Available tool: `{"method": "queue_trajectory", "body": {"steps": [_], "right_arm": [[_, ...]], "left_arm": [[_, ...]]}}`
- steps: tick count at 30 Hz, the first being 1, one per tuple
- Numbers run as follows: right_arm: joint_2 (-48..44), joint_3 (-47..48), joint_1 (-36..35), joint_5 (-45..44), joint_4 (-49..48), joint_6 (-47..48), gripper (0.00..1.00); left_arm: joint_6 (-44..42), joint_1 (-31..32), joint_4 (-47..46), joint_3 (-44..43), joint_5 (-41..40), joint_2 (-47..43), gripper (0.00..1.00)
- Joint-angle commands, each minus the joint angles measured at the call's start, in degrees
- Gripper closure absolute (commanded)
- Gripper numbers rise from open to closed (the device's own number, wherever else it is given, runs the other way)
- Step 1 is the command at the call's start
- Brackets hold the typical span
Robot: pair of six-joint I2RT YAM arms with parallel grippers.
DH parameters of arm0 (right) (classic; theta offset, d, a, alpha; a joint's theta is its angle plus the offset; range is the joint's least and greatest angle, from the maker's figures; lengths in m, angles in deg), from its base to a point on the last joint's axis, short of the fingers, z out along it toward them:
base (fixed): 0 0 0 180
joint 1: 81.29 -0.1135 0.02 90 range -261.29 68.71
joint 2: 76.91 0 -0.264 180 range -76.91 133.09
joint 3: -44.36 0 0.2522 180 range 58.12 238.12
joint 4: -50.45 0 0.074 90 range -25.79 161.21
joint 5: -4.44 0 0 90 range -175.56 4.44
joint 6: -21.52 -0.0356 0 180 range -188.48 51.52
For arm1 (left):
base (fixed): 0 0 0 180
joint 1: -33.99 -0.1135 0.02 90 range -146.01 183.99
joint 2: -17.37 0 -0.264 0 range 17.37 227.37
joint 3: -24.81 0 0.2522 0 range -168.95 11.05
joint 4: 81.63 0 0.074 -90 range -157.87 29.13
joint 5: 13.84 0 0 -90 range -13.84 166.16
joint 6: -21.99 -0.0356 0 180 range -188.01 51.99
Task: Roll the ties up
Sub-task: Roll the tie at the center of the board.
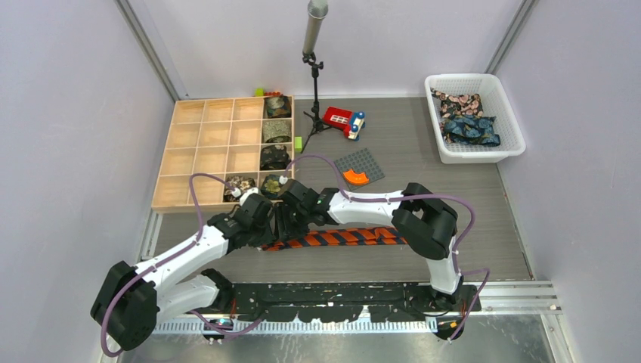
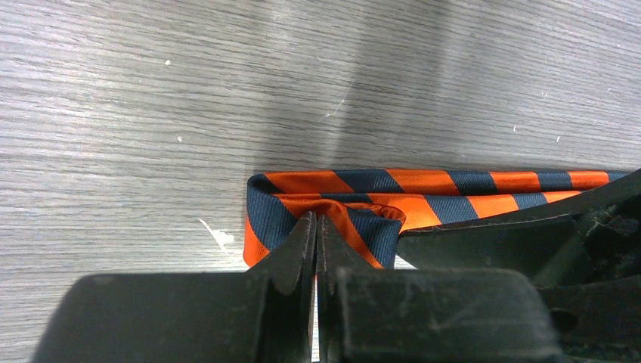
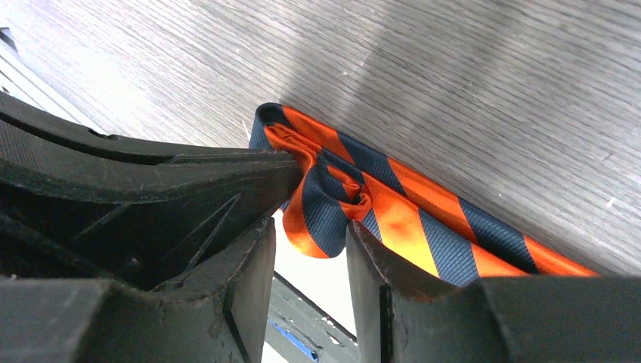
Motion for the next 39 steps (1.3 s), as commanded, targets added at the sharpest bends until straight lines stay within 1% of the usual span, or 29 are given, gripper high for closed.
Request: {"method": "queue_trajectory", "body": {"steps": [1, 6, 11, 16, 17, 19, 23, 24, 25, 30, 39], "right_arm": [[-0.24, 3.34, -0.66, -2.84, 3.20, 0.30, 0.55], [2.02, 4.13, -1.22, -4.27, 6.03, 0.45, 0.60], [3.25, 4.06, -1.58, -4.41, 6.64, 1.05, 0.65], [4.14, 3.69, -1.62, -5.23, 7.00, 1.62, 0.66], [4.27, 3.64, -1.68, -5.37, 7.06, 1.73, 0.67], [4.58, 3.68, -1.62, -5.84, 7.40, 2.03, 0.67], [4.95, 3.30, -1.66, -6.39, 7.79, 2.34, 0.68], [5.04, 3.32, -1.63, -6.58, 7.86, 2.49, 0.69], [5.08, 3.30, -1.64, -6.65, 7.99, 2.58, 0.69], [4.91, 4.43, -1.53, -6.97, 8.82, 3.09, 0.69], [5.16, 9.32, -1.53, -7.73, 13.44, 5.42, 0.70]], "left_arm": [[0.83, 0.12, -1.34, 0.46, -0.52, -0.35, 1.00], [0.81, 0.10, -0.79, 0.36, -0.82, -0.77, 1.00], [0.92, 0.16, -0.86, 0.21, -0.83, -0.69, 1.00], [0.84, 0.15, -0.13, -0.43, -0.91, -1.16, 1.00], [0.71, 0.18, 0.40, -0.75, -0.98, -1.35, 0.99], [0.45, 0.17, 2.04, -1.55, -1.59, -1.96, 0.89], [-0.18, 0.14, 6.26, -3.06, -3.79, -4.69, 0.58], [-0.45, 0.15, 7.77, -3.28, -4.43, -5.50, 0.53], [-0.59, 0.13, 8.72, -3.40, -5.04, -6.52, 0.51], [0.12, 0.00, 12.59, -2.76, -6.82, -10.28, 0.53], [2.06, -0.65, 9.69, 2.50, -4.62, -14.77, 0.58]]}}
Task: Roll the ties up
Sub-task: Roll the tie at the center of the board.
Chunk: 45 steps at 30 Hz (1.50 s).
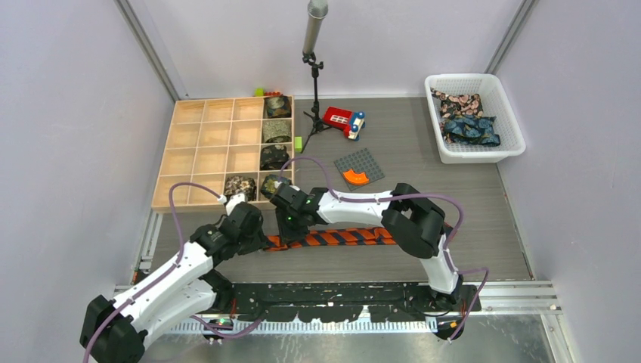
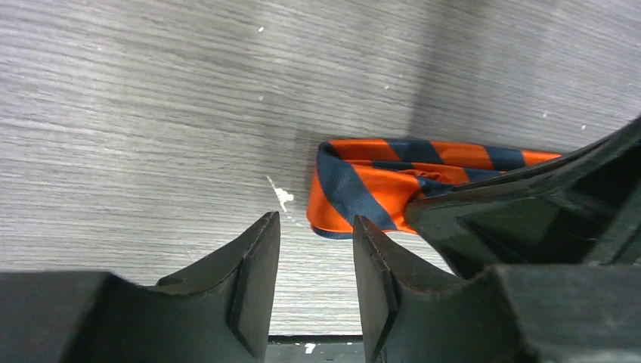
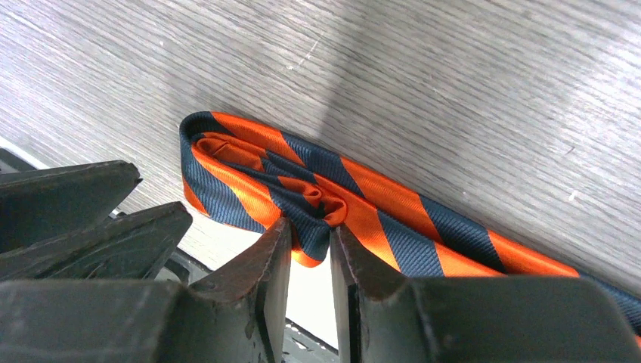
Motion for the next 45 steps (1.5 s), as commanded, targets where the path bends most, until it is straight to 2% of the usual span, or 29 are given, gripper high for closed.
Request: {"method": "queue_trajectory", "body": {"steps": [1, 10, 20, 28, 40, 45], "right_arm": [[0.63, 3.46, -0.08, -2.73, 3.69, 2.49, 0.70], [2.48, 3.93, 0.09, -2.82, 4.62, 3.26, 0.70], [2.36, -2.30, 0.70, -1.96, 1.24, 3.84, 0.73], [-0.47, -7.80, 2.09, -1.79, -0.22, 5.66, 0.73], [-3.03, -11.31, 3.88, -0.66, -0.45, 7.63, 0.73], [-2.78, -10.98, 3.84, -0.54, -0.36, 7.61, 0.73]], "left_arm": [[1.01, -0.38, -0.97, 1.59, -0.19, -1.98, 0.58], [1.26, -1.06, -3.34, 2.46, 0.37, -1.54, 0.58], [1.58, -1.44, -8.12, 4.98, 3.74, -1.68, 0.59], [-0.66, -1.43, -9.64, 4.02, 7.31, -2.32, 0.48], [-3.38, -1.43, -11.28, 4.20, 7.50, -0.48, 0.52], [-3.72, -1.51, -17.06, 6.88, 10.17, -0.25, 0.53]]}}
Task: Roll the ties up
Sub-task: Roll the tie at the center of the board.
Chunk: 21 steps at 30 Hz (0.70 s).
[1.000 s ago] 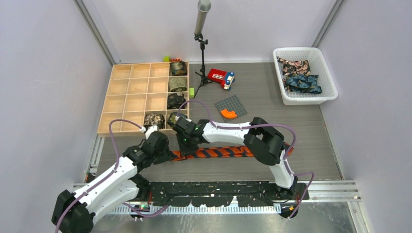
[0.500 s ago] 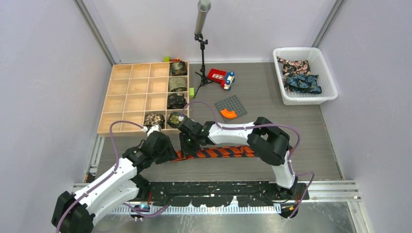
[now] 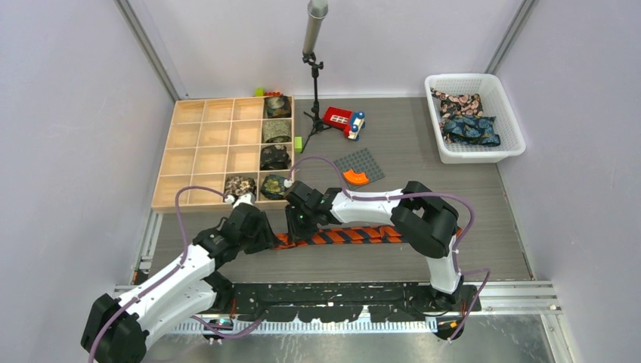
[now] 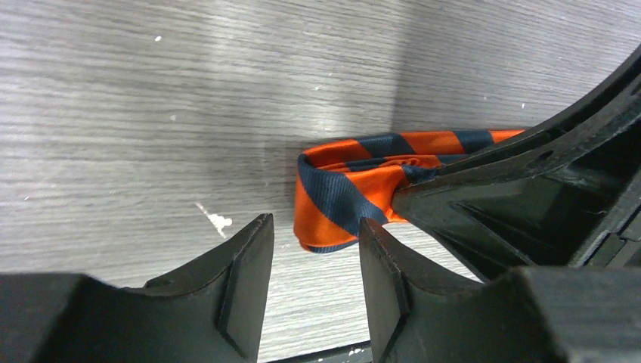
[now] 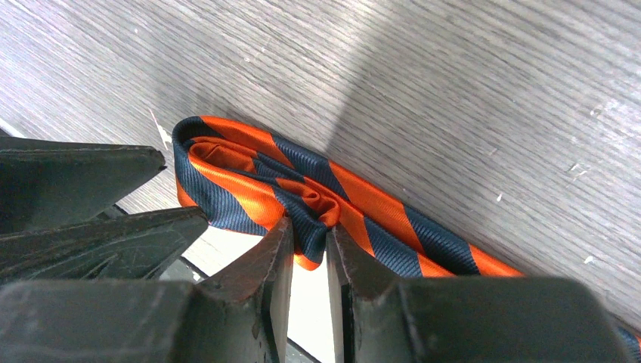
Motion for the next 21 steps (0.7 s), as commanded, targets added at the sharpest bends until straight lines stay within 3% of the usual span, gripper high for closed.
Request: {"method": "queue_trajectory", "body": {"steps": [1, 21], "right_arm": [[1.51, -1.93, 0.41, -3.43, 6.95, 2.97, 0.73], [1.61, -1.47, 0.43, -3.01, 7.90, 2.64, 0.73]], "left_arm": [[-1.44, -0.31, -7.56, 2.00, 2.74, 0.04, 0.54], [1.41, -0.71, -11.04, 7.91, 3.80, -3.07, 0.67]]}}
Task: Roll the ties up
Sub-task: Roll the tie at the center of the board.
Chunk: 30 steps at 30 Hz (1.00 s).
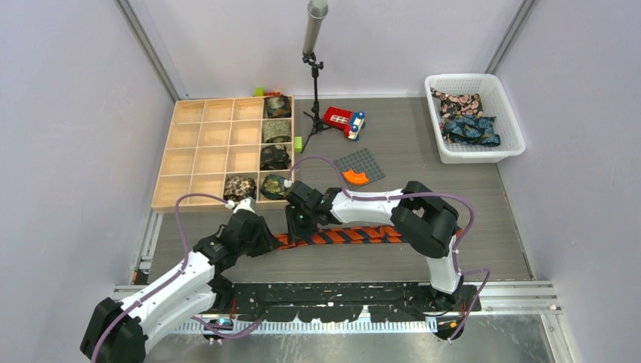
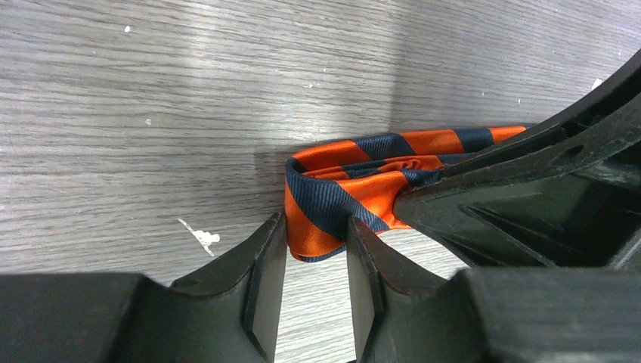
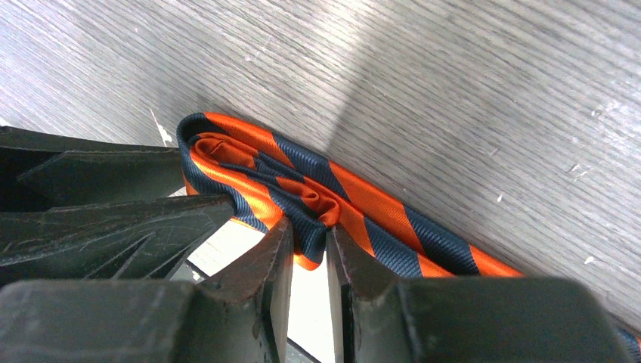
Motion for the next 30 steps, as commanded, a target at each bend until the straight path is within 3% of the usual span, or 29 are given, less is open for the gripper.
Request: {"method": "queue_trajectory", "body": {"steps": [1, 6, 7, 14, 19, 25, 30], "right_arm": [[1.68, -1.45, 0.44, -3.10, 7.91, 2.47, 0.73], [1.69, -0.24, 0.40, -3.64, 8.91, 2.47, 0.73], [1.48, 0.01, 0.33, -4.00, 9.22, 2.52, 0.73], [-2.70, 3.91, 0.34, -7.32, 13.78, 2.94, 0.59], [-5.95, 9.71, 0.32, -8.86, 19.16, 3.88, 0.55], [-7.41, 12.90, -0.60, -7.39, 19.92, 2.99, 0.57], [-5.00, 13.02, -1.22, -3.98, 16.61, 1.19, 0.68]], "left_arm": [[1.13, -0.41, -3.16, 1.69, 1.30, -0.81, 0.70], [1.60, -0.43, -3.89, 1.82, 1.33, -0.11, 0.99], [1.65, -0.43, -3.89, 1.74, 1.42, 0.03, 1.00], [2.83, -0.42, 0.13, -1.00, -0.25, 1.23, 1.00], [2.91, -0.45, 1.86, -2.81, -0.36, 1.23, 1.00], [2.54, -0.47, 4.99, -5.43, -1.37, 1.37, 1.00], [2.63, -0.43, 5.40, -6.41, -1.47, 2.10, 1.00]]}}
